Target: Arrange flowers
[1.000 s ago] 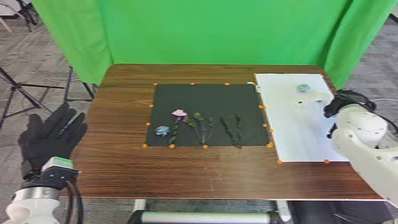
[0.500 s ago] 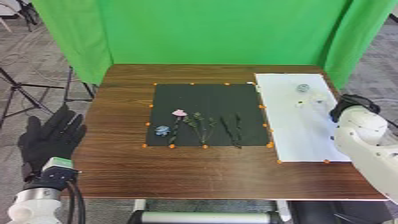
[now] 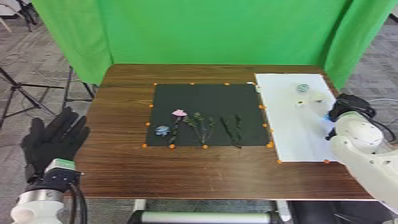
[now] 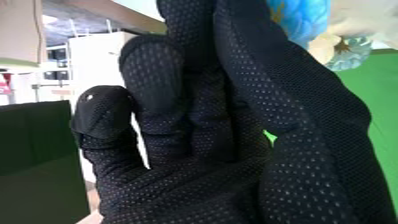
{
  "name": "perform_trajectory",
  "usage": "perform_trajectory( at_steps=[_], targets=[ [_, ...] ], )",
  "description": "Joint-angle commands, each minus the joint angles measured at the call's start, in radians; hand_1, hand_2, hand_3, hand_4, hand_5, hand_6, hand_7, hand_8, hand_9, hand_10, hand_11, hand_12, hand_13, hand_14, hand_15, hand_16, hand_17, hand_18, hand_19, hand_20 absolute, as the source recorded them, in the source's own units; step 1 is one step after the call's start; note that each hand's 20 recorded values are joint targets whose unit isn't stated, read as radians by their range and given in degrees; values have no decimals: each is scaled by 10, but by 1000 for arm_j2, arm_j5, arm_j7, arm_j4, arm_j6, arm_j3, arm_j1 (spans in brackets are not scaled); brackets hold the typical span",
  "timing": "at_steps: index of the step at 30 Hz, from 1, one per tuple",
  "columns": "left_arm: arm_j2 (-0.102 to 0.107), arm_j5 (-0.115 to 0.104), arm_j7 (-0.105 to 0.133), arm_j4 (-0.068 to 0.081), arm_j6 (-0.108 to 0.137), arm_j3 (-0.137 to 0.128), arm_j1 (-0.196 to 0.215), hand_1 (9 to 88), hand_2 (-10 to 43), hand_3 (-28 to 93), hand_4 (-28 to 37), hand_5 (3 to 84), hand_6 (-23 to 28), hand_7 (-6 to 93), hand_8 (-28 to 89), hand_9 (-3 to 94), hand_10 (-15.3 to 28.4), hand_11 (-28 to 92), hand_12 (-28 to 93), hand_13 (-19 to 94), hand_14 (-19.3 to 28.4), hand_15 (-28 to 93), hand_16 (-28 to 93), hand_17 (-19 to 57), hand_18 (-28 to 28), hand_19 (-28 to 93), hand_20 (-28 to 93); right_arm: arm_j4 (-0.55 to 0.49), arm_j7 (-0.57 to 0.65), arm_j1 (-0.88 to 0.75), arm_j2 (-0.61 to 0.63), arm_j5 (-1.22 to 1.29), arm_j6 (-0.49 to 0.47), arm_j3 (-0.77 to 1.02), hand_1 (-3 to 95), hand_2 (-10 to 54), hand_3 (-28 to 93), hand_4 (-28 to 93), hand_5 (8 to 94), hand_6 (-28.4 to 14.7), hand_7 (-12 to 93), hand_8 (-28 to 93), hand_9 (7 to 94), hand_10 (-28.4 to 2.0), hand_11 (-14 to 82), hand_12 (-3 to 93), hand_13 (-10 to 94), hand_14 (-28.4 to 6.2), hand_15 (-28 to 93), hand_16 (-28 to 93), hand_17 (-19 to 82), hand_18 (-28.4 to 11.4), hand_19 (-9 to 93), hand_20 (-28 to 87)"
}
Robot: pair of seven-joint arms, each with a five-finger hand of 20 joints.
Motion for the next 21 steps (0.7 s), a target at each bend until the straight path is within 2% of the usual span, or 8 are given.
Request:
perform_trajectory(
  at_steps=[1, 7, 11, 12, 13, 16, 18, 21],
  targets=[
    [-7, 8, -2, -3, -8, 0, 15, 270, 120, 691, -283, 379, 87, 167, -105, 303, 140, 220, 88, 199, 141, 345, -101, -62, 118, 293, 71, -93, 6, -47, 8, -41, 66, 37, 610, -95, 689, -283, 741, -2, 385, 7, 876, -77, 120, 423, 697, -80, 598, 430, 416, -203, 928, 392],
    [-10, 10, -1, -4, -11, -11, 24, 270, 120, 691, -283, 378, 86, 165, -104, 303, 140, 219, 88, 200, 142, 343, -100, -63, 119, 294, 71, -255, -72, -53, 17, -102, 118, 47, 612, -95, 699, -283, 751, -6, 374, 19, 882, -77, 118, 429, 702, -81, 596, 433, 420, -205, 930, 388],
    [-10, 11, -2, -7, -9, -23, 34, 270, 120, 691, -283, 378, 85, 166, -103, 303, 140, 219, 88, 200, 141, 343, -99, -63, 120, 294, 70, -331, -177, 5, -51, -125, 107, 7, 613, -95, 698, -283, 751, -6, 369, 24, 879, -77, 117, 433, 699, -79, 593, 442, 415, -202, 929, 387],
    [-14, 16, -10, -6, -11, -24, 29, 270, 120, 690, -283, 378, 85, 166, -103, 304, 139, 218, 88, 201, 141, 343, -100, -63, 120, 294, 70, -342, -204, 23, -68, -135, 101, -10, 612, -95, 699, -283, 751, -6, 369, 25, 879, -78, 116, 433, 698, -77, 592, 442, 413, -201, 929, 387],
    [-14, 21, -18, -2, -16, -22, 20, 270, 120, 690, -283, 378, 85, 166, -103, 303, 139, 218, 88, 201, 141, 342, -100, -63, 120, 294, 70, -348, -220, 47, -84, -141, 104, -39, 612, -95, 699, -283, 750, -5, 369, 25, 878, -77, 116, 433, 697, -76, 592, 442, 412, -201, 929, 387],
    [-1, 17, -16, -1, -16, -20, 20, 270, 120, 690, -283, 377, 85, 166, -103, 302, 138, 217, 88, 201, 141, 341, -99, -63, 120, 294, 70, -331, -295, 125, -149, -103, 63, -117, 612, -95, 699, -283, 749, -4, 369, 23, 876, -76, 116, 435, 694, -75, 592, 446, 406, -200, 927, 390],
    [-13, 31, -34, 2, -20, -21, 9, 270, 120, 690, -283, 377, 85, 166, -103, 301, 139, 216, 88, 200, 142, 342, -99, -63, 120, 294, 70, -320, -334, 168, -187, -69, -6, -159, 610, -95, 700, -283, 746, -2, 373, 24, 875, -75, 116, 436, 691, -74, 591, 448, 404, -199, 926, 391],
    [-11, 34, -44, 6, -26, -19, 2, 270, 120, 690, -283, 377, 85, 165, -103, 301, 138, 215, 89, 200, 143, 342, -99, -63, 120, 294, 70, -296, -364, 220, -240, -63, -79, -232, 608, -95, 701, -283, 744, -1, 376, 24, 873, -75, 116, 437, 689, -73, 590, 449, 403, -199, 925, 393]
  ],
)
